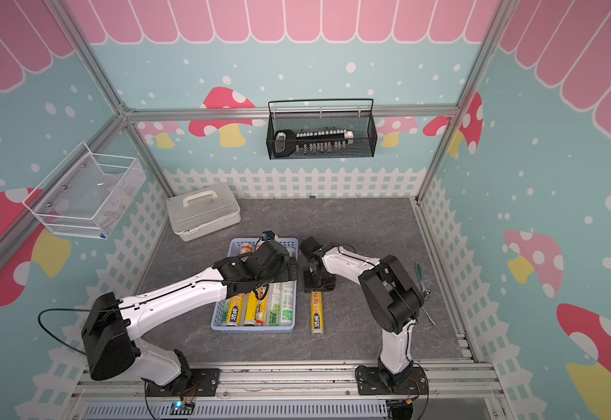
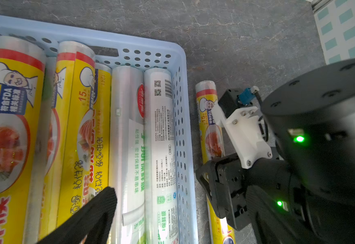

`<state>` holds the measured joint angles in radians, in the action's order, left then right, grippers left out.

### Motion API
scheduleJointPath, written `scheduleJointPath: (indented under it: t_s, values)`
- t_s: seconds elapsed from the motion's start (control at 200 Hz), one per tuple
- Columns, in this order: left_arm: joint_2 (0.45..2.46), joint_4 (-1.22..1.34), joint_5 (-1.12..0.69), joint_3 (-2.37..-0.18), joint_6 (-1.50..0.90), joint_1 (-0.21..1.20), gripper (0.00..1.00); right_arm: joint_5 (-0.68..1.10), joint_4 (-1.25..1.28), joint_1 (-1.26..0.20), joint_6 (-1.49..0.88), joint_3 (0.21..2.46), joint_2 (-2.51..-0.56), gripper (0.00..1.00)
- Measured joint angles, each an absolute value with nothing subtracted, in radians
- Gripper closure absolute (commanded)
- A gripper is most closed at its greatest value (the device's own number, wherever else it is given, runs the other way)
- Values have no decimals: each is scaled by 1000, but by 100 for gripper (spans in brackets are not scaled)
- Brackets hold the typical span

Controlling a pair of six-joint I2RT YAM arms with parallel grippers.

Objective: Put the plastic wrap into the basket
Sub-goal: Pick up the plastic wrap from the center of the board.

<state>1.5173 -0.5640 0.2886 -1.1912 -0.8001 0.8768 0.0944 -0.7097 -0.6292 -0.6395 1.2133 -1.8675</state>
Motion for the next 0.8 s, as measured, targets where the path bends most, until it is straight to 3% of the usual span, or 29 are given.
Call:
scheduleJointPath:
  t_s: [0.225, 0.52, 0.8]
  values:
    - [1495, -564, 324, -1181, -804, 877, 1, 76, -716, -637, -643, 1216, -1873, 48]
    - [1482, -564, 346, -1179, -804, 877, 1, 30, -724, -637, -659, 1212, -1860, 64]
    - [1482, -564, 348, -1178, -805, 877, 1, -71, -735, -637, -679, 1172, -1631, 68]
